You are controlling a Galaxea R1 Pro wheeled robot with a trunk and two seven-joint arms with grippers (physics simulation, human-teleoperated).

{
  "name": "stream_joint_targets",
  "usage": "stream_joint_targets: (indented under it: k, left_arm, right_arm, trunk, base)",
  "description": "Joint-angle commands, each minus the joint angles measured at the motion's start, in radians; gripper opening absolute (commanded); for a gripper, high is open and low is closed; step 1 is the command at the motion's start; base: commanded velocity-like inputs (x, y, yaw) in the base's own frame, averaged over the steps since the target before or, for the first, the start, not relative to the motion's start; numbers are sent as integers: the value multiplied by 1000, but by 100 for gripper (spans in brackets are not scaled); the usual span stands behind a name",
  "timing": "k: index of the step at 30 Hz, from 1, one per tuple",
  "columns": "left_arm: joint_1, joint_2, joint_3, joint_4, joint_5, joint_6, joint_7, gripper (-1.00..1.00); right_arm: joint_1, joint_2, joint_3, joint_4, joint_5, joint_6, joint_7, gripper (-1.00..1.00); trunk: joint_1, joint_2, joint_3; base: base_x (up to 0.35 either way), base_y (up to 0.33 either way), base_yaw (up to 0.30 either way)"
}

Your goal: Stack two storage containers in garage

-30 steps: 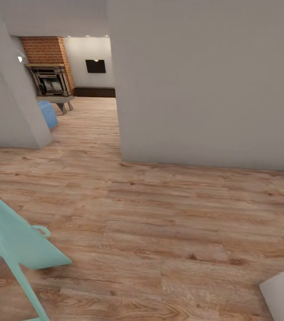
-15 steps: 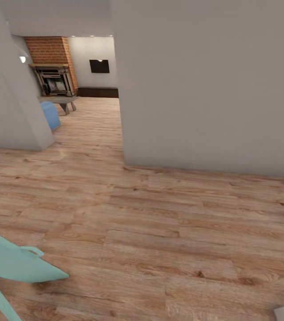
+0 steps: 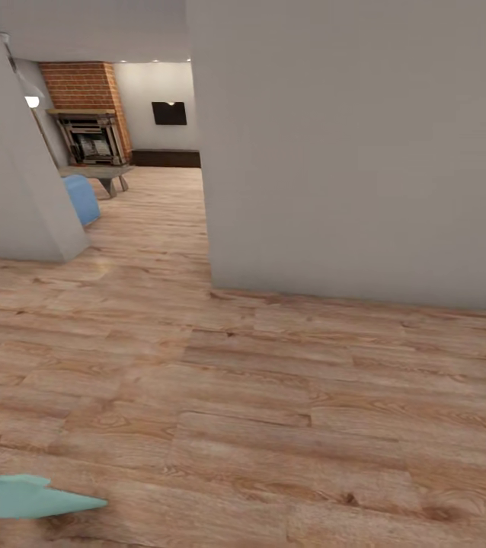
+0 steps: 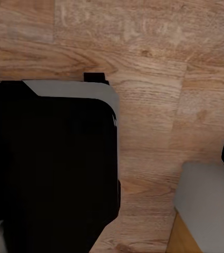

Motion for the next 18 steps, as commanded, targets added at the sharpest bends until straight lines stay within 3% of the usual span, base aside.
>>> stream_joint_targets:
  k: [1, 18]
  left_arm:
    - [0, 0, -9, -1, 9, 4, 4, 100]
    - [0, 0, -9, -1, 9, 4, 4, 100]
  right_arm:
    - [-1, 1, 8, 3, -8, -4, 0, 100]
    - [-1, 1, 8, 3, -8, -4, 0, 100]
  trunk:
    - [1, -1, -1]
    - [1, -1, -1]
  base:
    - [322, 0, 0]
    - [322, 0, 0]
